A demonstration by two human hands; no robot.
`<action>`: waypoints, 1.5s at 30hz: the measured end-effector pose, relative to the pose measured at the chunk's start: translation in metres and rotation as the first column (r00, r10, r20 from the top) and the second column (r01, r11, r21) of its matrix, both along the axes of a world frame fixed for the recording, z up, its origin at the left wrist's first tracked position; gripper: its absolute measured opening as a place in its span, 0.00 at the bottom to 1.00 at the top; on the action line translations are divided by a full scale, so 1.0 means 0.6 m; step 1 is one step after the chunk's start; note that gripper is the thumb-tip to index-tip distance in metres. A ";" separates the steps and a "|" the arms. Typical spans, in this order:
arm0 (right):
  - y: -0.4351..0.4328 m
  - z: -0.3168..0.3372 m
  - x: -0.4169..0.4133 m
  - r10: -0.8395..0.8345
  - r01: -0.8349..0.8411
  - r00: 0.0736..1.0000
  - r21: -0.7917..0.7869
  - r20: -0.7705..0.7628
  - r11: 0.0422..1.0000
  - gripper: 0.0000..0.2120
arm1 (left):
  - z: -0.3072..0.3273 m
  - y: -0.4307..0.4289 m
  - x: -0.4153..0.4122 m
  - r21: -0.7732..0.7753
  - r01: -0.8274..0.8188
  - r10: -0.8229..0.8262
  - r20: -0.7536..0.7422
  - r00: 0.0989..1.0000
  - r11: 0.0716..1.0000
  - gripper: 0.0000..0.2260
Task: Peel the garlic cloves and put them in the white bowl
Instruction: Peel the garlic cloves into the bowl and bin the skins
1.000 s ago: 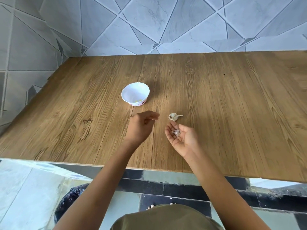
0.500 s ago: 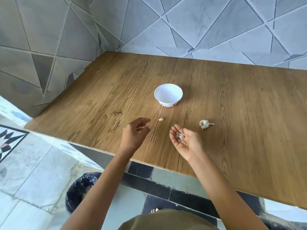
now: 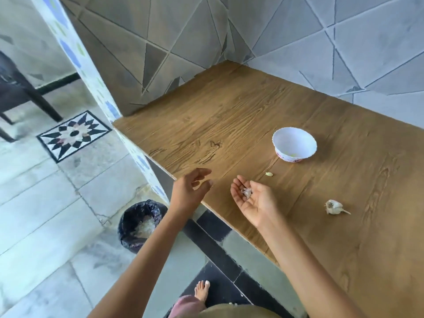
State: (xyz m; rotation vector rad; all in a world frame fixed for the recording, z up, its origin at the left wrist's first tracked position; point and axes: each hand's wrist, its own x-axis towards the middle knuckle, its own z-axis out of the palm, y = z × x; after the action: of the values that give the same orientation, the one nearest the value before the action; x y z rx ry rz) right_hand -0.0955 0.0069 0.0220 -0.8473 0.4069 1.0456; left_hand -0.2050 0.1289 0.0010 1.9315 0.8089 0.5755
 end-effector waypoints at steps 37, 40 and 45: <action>0.813 -0.987 -0.347 0.647 -0.601 0.751 -0.545 -0.134 0.585 0.11 | -0.945 0.606 -0.389 -0.381 -0.630 0.422 -0.501 0.756 0.677 0.08; 0.827 -1.050 -0.348 0.718 -0.692 0.671 -0.506 -0.185 0.515 0.25 | -1.026 0.613 -0.390 -0.419 -0.642 0.414 -0.515 0.750 0.642 0.08; 0.823 -1.067 -0.329 0.727 -0.740 0.641 -0.449 -0.245 0.501 0.35 | -1.056 0.620 -0.384 -0.434 -0.647 0.431 -0.498 0.752 0.627 0.09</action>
State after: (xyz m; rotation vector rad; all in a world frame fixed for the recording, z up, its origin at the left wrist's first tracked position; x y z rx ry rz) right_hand -0.2930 0.5007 -0.6182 -1.5874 0.3453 1.7972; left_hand -0.4352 0.5011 -0.6326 1.1838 1.6400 0.2631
